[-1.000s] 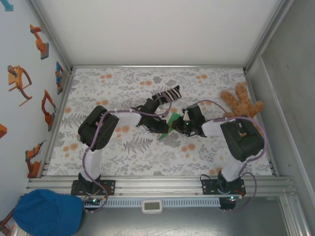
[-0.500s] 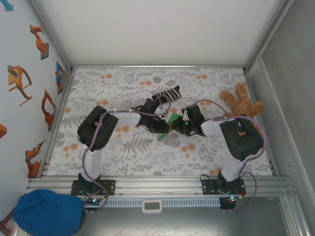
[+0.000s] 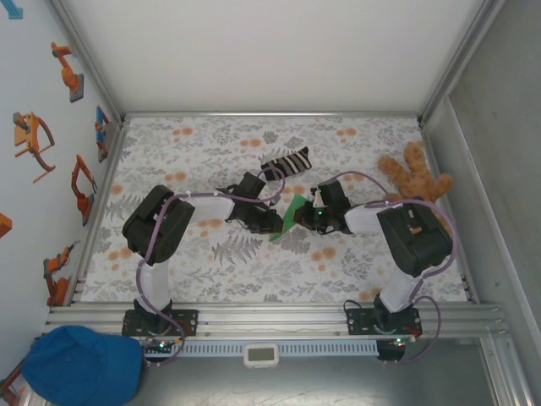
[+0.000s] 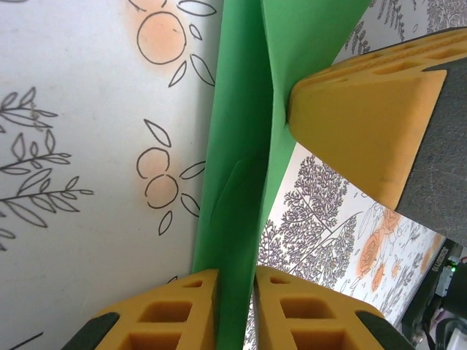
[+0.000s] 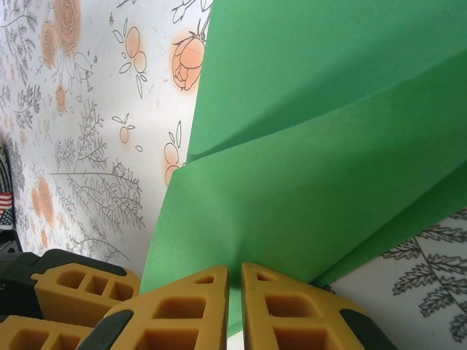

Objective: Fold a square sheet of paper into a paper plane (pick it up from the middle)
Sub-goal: Fold the wing for the fifth time at the center of the table.

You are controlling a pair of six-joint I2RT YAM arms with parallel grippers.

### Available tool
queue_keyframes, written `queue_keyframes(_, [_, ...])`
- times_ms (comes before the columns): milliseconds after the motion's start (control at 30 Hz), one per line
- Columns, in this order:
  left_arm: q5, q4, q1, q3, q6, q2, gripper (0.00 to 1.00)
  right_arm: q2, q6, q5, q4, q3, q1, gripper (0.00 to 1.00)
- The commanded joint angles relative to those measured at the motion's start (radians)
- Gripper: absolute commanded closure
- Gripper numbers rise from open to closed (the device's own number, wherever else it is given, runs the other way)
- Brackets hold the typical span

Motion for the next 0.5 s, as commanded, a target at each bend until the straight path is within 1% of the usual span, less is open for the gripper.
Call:
queue_keyframes(0, [-0.012, -0.083, 0.005, -0.014, -0.021, -0.016, 0.84, 0.023, -0.027, 0.045, -0.061, 0.021, -0.002, 0.87])
queue_keyframes(167, [-0.004, -0.063, 0.002, -0.009, -0.049, -0.002, 0.83, 0.014, -0.029, 0.028, -0.062, 0.038, -0.002, 0.87])
queue_keyframes(333, [-0.005, -0.052, -0.013, -0.004, -0.076, 0.008, 0.84, -0.037, -0.005, -0.030, 0.009, 0.043, -0.002, 0.87])
queue_keyframes(467, [-0.028, -0.047, -0.020, 0.003, -0.101, 0.018, 0.86, -0.036, 0.015, -0.058, 0.018, 0.047, 0.008, 0.87])
